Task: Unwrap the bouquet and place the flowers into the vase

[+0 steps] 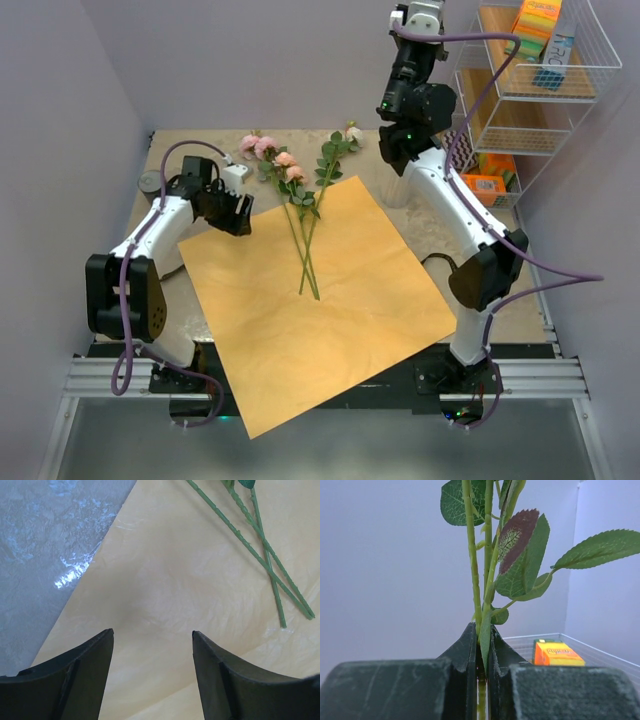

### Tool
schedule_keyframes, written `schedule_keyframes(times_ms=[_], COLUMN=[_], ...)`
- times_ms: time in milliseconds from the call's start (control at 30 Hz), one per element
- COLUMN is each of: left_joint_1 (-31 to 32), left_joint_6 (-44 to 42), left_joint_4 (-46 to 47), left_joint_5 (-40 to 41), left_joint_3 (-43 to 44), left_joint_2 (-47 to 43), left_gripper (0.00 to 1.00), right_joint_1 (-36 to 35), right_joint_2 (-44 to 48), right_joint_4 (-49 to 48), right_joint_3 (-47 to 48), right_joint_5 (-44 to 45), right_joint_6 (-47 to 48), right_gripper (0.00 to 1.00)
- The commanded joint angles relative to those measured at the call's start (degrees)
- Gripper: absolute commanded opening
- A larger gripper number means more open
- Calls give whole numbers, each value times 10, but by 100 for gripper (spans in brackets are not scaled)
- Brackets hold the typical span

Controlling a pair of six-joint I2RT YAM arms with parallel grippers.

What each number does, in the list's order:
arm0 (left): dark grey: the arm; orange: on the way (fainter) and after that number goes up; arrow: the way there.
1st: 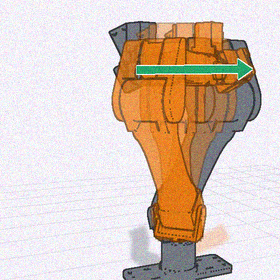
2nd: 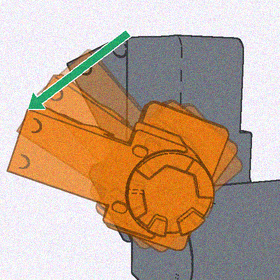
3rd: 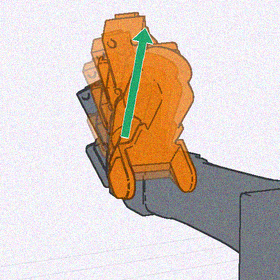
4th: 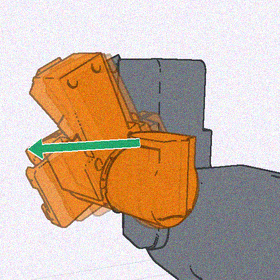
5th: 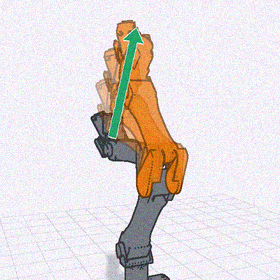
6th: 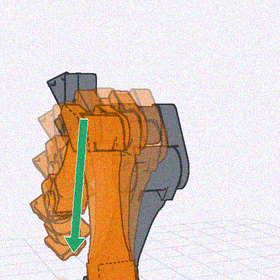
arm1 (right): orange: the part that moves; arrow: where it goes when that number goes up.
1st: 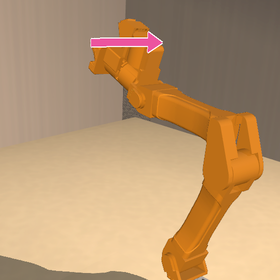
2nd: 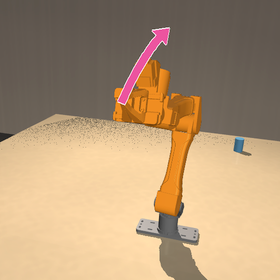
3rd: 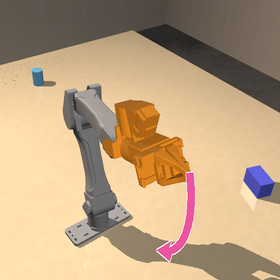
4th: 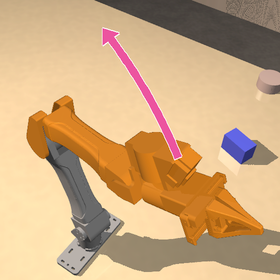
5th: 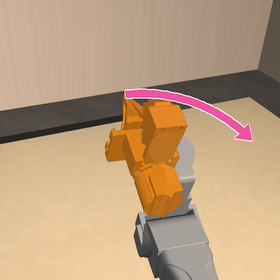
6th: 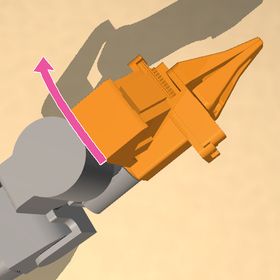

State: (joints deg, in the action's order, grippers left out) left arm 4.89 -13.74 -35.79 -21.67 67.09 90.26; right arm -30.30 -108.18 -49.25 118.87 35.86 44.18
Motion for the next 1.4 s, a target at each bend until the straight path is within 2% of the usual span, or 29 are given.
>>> schedule_keyframes(times_ms=[0,433,567,600,633,667,700,767,967,1000,1100,1133,1233,1367], left_joint_1=[-8,-19,-24,-25,-27,-28,-29,-30,-30,-30,-30,-30,-30,-30], left_joint_6=[-17,-23,-24,-25,-24,-24,-23,-23,-24,-24,-21,-19,-16,-13], left_joint_4=[-6,-7,-11,-10,-9,-9,-12,-16,-24,-25,-28,-29,-33,-38], left_joint_5=[-21,-30,-33,-33,-34,-34,-36,-38,-38,-39,-40,-42,-43,-41], left_joint_3=[27,21,21,19,18,17,17,17,17,18,21,22,27,30], left_joint_2=[-2,-10,-15,-17,-19,-21,-24,-32,-54,-55,-61,-61,-65,-71], left_gripper=[69,68,69,68,68,68,68,68,68,68,68,68,68,68], right_joint_1=[9,27,31,31,31,31,31,30,31,31,31,31,30,6], right_joint_2=[27,15,10,12,17,23,26,32,46,56,75,93,145,217], right_joint_4=[-77,-63,14,35,122,159,184,243,418,437,523,554,570,564], right_joint_3=[-32,-81,-80,-82,-81,-83,-89,-112,-119,-123,-138,-148,-209,-281], right_joint_5=[18,48,112,153,156,158,166,177,171,171,164,163,130,103], right_joint_6=[40,5,-33,-49,-104,-130,-150,-196,-299,-314,-385,-420,-471,-480], right_gripper=[0,0,0,0,2,6,13,16,34,43,58,60,68,74])
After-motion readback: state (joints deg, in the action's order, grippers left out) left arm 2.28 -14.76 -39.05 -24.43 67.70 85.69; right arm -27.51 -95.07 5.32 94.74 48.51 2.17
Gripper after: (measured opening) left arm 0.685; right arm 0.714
